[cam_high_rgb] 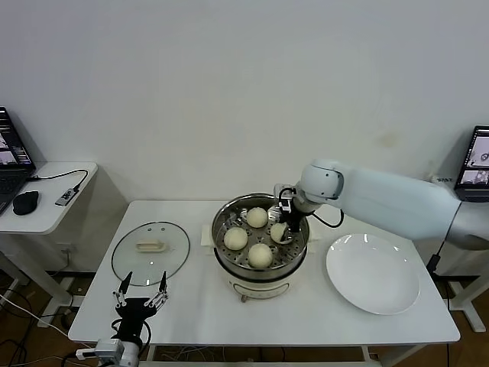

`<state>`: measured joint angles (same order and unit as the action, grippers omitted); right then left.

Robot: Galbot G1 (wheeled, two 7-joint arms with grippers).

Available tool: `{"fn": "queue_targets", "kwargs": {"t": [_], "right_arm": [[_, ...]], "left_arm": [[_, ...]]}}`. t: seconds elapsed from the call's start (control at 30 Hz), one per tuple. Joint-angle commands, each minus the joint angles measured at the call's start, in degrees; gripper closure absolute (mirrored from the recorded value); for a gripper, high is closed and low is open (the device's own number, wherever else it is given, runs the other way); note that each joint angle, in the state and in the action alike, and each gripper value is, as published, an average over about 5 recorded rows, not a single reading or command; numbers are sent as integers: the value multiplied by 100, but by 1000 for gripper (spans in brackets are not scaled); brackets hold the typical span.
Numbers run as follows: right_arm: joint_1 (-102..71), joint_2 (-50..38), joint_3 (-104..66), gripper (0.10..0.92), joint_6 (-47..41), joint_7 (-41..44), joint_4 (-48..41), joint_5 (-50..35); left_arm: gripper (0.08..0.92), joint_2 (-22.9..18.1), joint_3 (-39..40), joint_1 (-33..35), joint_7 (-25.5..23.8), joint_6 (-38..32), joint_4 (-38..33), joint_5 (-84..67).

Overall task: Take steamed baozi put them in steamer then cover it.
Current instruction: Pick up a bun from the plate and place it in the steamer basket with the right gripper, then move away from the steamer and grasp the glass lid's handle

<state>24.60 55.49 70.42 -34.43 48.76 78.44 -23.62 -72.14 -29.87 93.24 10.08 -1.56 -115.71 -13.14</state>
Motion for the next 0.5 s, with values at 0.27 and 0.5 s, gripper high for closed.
{"fn": "queue_targets", "kwargs": {"t": [0.27,0.5], "right_arm": [[283,-437,-425,262,-97,4,363,-220],[-1,-1318,-1011,203,108,-1075,1088,-973]], "left_arm": [[177,-32,15,1,12,-2,20,10],[177,-41,67,-14,15,-7,36,23]]}}
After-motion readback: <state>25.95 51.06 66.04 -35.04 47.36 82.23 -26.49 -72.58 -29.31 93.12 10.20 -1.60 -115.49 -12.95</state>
